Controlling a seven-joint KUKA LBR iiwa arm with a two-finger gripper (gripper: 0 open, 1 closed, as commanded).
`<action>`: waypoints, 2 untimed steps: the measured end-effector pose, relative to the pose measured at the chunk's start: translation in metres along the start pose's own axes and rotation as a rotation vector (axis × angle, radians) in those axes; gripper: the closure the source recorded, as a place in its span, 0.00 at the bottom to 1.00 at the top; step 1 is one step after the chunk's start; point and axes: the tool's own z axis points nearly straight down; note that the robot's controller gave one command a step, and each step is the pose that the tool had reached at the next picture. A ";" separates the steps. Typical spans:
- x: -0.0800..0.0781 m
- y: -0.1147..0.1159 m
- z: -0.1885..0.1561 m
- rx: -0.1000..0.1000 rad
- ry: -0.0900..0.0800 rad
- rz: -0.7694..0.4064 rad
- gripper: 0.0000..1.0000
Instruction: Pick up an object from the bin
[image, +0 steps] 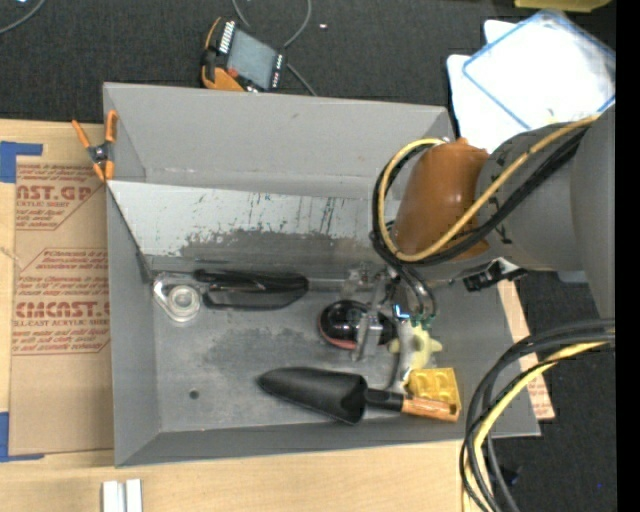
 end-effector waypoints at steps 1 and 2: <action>-0.001 -0.004 -0.002 0.002 -0.003 -0.018 0.00; -0.002 0.009 0.011 0.000 -0.002 -0.217 0.00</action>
Offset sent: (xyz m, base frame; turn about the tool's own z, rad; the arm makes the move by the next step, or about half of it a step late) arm 0.0029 0.0073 -0.0106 -0.2150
